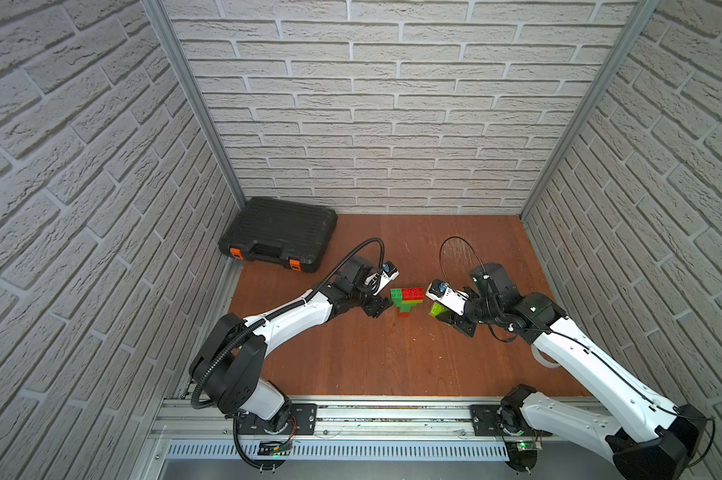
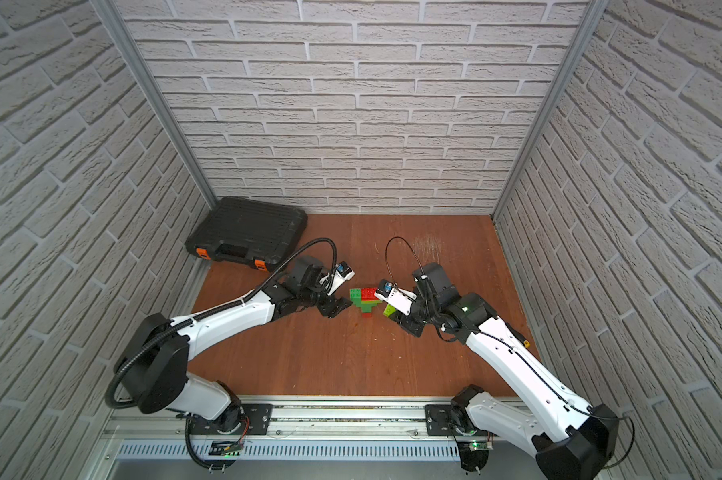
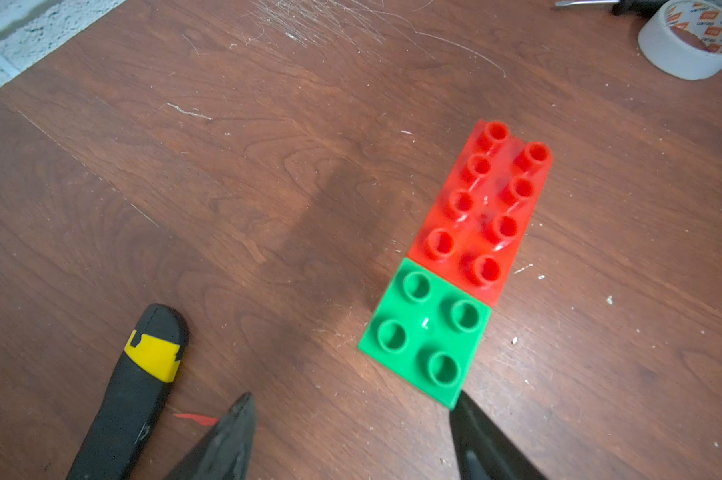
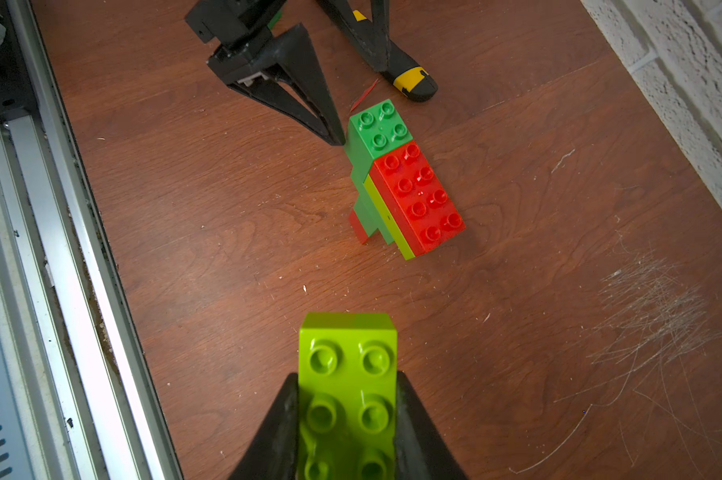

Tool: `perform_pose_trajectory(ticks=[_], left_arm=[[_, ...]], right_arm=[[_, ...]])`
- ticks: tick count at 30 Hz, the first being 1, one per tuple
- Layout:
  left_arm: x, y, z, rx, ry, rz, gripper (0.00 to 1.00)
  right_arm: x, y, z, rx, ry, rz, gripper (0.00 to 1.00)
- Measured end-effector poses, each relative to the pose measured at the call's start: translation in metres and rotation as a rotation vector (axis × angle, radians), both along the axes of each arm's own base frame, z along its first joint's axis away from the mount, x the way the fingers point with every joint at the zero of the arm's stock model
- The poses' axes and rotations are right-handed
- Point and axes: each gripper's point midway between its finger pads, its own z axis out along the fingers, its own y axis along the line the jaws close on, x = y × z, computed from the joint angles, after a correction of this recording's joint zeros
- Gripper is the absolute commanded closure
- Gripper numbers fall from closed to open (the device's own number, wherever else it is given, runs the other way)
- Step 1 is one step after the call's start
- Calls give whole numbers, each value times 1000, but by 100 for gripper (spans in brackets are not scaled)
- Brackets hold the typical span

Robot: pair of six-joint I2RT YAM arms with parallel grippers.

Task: Assemble a spoon with lego
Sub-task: Adjust the lego brick at the center of the board.

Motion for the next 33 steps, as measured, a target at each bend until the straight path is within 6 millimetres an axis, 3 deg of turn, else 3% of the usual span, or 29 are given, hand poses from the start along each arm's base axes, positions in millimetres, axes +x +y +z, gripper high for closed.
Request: perform_pose_trajectory(ticks=[12, 22, 29, 33], left_arm=[[9, 3, -5, 6, 13, 28, 28], [13, 8, -4, -6, 13, 37, 27], [-12, 23, -18, -9, -33, -25, 26], [-19, 21, -11, -55, -92, -65, 26]], right_arm=[[3, 5, -4, -8, 36, 28, 86], [10, 10, 4, -18, 39, 43, 86], [31, 22, 19, -25, 54, 63, 88], [50, 33, 19, -42, 85, 68, 88]])
